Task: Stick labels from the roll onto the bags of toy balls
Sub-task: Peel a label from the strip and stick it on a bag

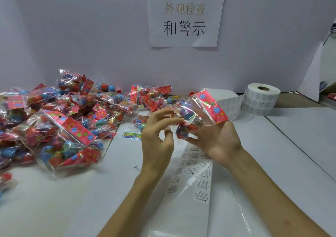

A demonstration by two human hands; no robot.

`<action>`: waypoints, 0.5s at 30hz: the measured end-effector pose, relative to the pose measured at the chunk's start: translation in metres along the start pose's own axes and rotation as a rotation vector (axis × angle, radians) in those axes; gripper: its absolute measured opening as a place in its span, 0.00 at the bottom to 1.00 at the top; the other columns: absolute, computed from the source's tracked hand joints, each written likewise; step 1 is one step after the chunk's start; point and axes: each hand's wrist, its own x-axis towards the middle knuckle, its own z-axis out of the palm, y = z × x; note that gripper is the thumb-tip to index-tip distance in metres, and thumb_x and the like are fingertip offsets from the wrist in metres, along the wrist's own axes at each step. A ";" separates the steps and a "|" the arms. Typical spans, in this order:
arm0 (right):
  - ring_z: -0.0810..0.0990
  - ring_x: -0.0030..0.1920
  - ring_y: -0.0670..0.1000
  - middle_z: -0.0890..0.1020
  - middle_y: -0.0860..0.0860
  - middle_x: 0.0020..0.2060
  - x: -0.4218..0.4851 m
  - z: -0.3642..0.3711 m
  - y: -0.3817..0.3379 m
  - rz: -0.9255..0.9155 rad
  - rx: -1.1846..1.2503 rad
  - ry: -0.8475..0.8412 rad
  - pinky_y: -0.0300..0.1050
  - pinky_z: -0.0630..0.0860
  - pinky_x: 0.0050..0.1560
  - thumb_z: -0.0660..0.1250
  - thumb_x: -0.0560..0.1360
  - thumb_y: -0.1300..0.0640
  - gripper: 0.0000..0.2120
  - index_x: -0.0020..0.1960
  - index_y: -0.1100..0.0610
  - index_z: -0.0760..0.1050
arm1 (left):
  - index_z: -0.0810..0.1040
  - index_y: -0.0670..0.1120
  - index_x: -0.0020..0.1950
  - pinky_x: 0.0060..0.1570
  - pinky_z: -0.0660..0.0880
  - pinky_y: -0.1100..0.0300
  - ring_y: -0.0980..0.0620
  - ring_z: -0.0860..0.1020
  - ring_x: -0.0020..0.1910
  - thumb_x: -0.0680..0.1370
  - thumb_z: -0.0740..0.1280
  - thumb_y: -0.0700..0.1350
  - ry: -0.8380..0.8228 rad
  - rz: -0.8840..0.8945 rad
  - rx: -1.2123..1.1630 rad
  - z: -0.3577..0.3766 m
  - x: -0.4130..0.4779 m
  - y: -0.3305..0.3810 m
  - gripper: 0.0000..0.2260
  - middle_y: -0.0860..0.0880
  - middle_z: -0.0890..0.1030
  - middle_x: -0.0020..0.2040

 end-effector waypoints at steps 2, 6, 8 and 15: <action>0.81 0.62 0.64 0.81 0.61 0.64 0.000 -0.001 0.002 0.002 0.015 0.015 0.67 0.76 0.64 0.51 0.83 0.48 0.24 0.64 0.56 0.82 | 0.84 0.51 0.58 0.57 0.78 0.60 0.57 0.76 0.64 0.77 0.69 0.35 0.009 -0.065 0.013 0.000 0.001 0.000 0.15 0.55 0.77 0.62; 0.80 0.65 0.64 0.80 0.61 0.65 -0.002 0.001 0.000 0.004 0.051 -0.032 0.66 0.76 0.65 0.58 0.77 0.47 0.23 0.61 0.56 0.84 | 0.73 0.53 0.69 0.54 0.79 0.61 0.58 0.79 0.60 0.71 0.71 0.54 -0.051 -0.490 -0.213 -0.002 0.006 0.000 0.27 0.56 0.79 0.63; 0.79 0.65 0.63 0.79 0.61 0.66 -0.003 0.002 0.000 0.009 0.066 -0.051 0.64 0.77 0.63 0.58 0.77 0.42 0.25 0.61 0.56 0.84 | 0.77 0.48 0.67 0.53 0.80 0.55 0.50 0.82 0.57 0.72 0.71 0.55 -0.137 -0.711 -0.436 -0.003 0.009 -0.001 0.25 0.49 0.84 0.59; 0.80 0.64 0.61 0.81 0.61 0.64 0.001 0.003 0.001 -0.021 -0.049 0.059 0.64 0.74 0.68 0.58 0.79 0.40 0.27 0.62 0.59 0.83 | 0.82 0.44 0.61 0.43 0.82 0.56 0.45 0.86 0.49 0.79 0.72 0.44 -0.073 -0.666 -0.503 -0.003 0.007 0.001 0.11 0.46 0.87 0.50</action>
